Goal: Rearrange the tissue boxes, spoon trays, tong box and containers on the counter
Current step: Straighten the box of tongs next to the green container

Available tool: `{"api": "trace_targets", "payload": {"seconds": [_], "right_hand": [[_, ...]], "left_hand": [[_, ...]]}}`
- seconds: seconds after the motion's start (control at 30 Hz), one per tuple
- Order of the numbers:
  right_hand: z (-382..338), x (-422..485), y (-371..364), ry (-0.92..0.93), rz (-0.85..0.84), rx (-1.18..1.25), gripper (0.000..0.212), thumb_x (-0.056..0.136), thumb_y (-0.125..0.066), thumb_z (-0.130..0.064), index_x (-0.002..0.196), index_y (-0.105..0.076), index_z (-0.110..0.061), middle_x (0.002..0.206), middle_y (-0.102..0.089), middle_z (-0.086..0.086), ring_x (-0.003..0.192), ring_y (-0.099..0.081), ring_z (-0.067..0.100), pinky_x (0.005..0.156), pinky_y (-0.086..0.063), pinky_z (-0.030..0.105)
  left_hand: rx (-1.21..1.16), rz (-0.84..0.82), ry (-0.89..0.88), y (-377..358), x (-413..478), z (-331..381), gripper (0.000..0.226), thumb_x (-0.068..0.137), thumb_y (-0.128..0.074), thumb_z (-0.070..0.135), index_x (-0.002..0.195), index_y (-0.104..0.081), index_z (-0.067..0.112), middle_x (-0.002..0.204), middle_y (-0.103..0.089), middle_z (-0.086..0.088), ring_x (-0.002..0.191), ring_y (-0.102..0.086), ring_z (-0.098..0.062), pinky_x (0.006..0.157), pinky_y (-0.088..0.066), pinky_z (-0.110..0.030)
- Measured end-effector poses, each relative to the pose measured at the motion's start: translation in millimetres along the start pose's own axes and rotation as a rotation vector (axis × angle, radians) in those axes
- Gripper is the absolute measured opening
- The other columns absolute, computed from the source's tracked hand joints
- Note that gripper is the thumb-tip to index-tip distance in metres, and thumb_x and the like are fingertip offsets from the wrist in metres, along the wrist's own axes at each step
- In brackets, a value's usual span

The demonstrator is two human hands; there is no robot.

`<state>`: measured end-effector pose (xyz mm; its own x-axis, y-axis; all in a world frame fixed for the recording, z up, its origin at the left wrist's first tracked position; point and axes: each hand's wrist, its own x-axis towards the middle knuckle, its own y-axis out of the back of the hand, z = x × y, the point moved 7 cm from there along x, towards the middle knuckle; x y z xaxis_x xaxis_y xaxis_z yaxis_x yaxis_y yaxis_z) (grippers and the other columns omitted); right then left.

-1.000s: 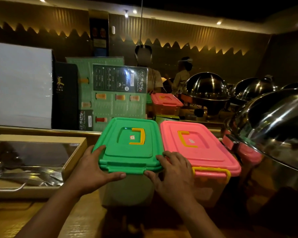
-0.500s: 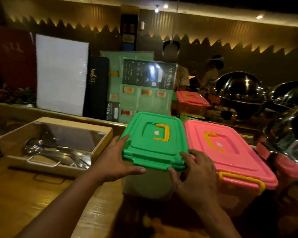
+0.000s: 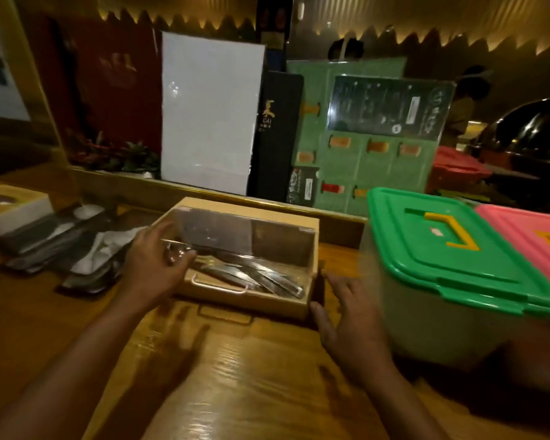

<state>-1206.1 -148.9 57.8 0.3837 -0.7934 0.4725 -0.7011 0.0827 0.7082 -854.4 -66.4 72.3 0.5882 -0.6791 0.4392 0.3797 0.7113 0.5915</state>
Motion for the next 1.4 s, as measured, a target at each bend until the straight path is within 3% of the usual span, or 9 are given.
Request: {"api": "trace_targets", "payload": {"seconds": [0.17, 0.33, 0.53, 0.63, 0.73, 0.87, 1.0, 1.13, 1.4], "right_hand": [[-11.1, 17.6, -40.7, -0.161, -0.111, -0.074, 0.065, 0.095, -0.064, -0.037, 0.152, -0.032, -0.039, 0.155, -0.032, -0.002, 0.132, -0.041, 0.014, 0.102, -0.042, 0.026], [-10.1, 22.4, -46.0, -0.220, -0.071, -0.107, 0.056, 0.099, -0.057, -0.035, 0.151, -0.036, -0.036, 0.155, -0.034, 0.000, 0.132, -0.044, 0.016, 0.100, -0.042, 0.023], [-1.5, 18.1, -39.2, -0.292, -0.003, -0.097, 0.055, 0.100, -0.056, -0.033, 0.152, -0.038, -0.032, 0.154, -0.035, -0.002, 0.132, -0.043, 0.014, 0.100, -0.038, 0.021], [2.2, 16.7, -26.3, -0.265, 0.032, -0.329, 0.056, 0.095, -0.064, -0.025, 0.148, -0.045, -0.024, 0.147, -0.044, 0.006, 0.128, -0.048, 0.023, 0.103, -0.043, 0.032], [11.0, 21.5, -23.9, -0.218, -0.034, -0.617, 0.067, 0.074, -0.082, -0.008, 0.136, -0.057, -0.012, 0.138, -0.057, 0.016, 0.127, -0.053, 0.036, 0.105, -0.043, 0.046], [20.6, 23.9, -15.0, -0.166, -0.046, -0.741, 0.068, 0.066, -0.075, 0.007, 0.132, -0.060, -0.001, 0.133, -0.062, 0.022, 0.128, -0.054, 0.040, 0.111, -0.033, 0.050], [21.4, 17.4, -14.3, -0.140, -0.053, -0.787, 0.081, 0.049, -0.077, 0.009, 0.129, -0.061, 0.004, 0.131, -0.062, 0.027, 0.125, -0.056, 0.045, 0.118, -0.027, 0.051], [24.3, 18.7, -15.3, -0.144, -0.043, -0.795, 0.076, 0.054, -0.068, 0.008, 0.130, -0.059, 0.008, 0.132, -0.060, 0.031, 0.127, -0.054, 0.047, 0.115, -0.005, 0.045], [35.8, 16.8, -16.3, -0.178, -0.063, -0.776, 0.073, 0.060, -0.046, 0.016, 0.132, -0.054, 0.012, 0.137, -0.054, 0.034, 0.131, -0.050, 0.046, 0.115, -0.002, 0.041]], "left_hand": [[-0.136, -0.117, 0.339, 6.1, 26.9, -72.5, 0.073, 0.086, -0.075, 0.039, 0.147, -0.044, 0.016, 0.145, -0.051, -0.018, 0.128, -0.052, -0.038, 0.096, -0.046, -0.051], [-0.303, -0.200, 0.410, -13.4, 29.2, -97.4, 0.044, 0.088, -0.069, 0.042, 0.126, -0.060, 0.021, 0.113, -0.067, -0.008, 0.096, -0.061, -0.026, 0.073, -0.050, -0.043], [-0.292, -0.227, 0.384, -30.4, 31.0, -88.3, 0.040, 0.085, -0.074, 0.040, 0.119, -0.063, 0.023, 0.101, -0.068, -0.005, 0.090, -0.064, -0.024, 0.068, -0.050, -0.042], [-0.333, -0.218, 0.360, -42.8, 28.1, -72.4, 0.041, 0.084, -0.077, 0.034, 0.121, -0.065, 0.021, 0.100, -0.068, -0.003, 0.093, -0.064, -0.026, 0.074, -0.051, -0.044], [-0.351, -0.213, 0.355, -55.0, 29.6, -59.5, 0.039, 0.081, -0.080, 0.035, 0.116, -0.067, 0.022, 0.096, -0.069, -0.002, 0.094, -0.066, -0.027, 0.080, -0.054, -0.046], [-0.360, -0.208, 0.340, -71.7, 30.9, -49.4, 0.033, 0.080, -0.081, 0.037, 0.108, -0.069, 0.024, 0.090, -0.071, 0.000, 0.087, -0.066, -0.023, 0.069, -0.052, -0.040], [-0.349, -0.189, 0.346, -79.1, 32.9, -51.6, 0.039, 0.078, -0.081, 0.040, 0.111, -0.069, 0.023, 0.092, -0.072, 0.000, 0.088, -0.067, -0.023, 0.071, -0.055, -0.044], [-0.347, -0.158, 0.326, -79.7, 29.5, -46.2, 0.039, 0.079, -0.081, 0.038, 0.112, -0.068, 0.021, 0.093, -0.070, -0.002, 0.087, -0.067, -0.023, 0.070, -0.053, -0.040], [-0.360, -0.152, 0.290, -87.4, 28.1, -33.5, 0.033, 0.080, -0.081, 0.037, 0.107, -0.066, 0.025, 0.086, -0.065, 0.003, 0.083, -0.063, -0.020, 0.075, -0.054, -0.040]]}}
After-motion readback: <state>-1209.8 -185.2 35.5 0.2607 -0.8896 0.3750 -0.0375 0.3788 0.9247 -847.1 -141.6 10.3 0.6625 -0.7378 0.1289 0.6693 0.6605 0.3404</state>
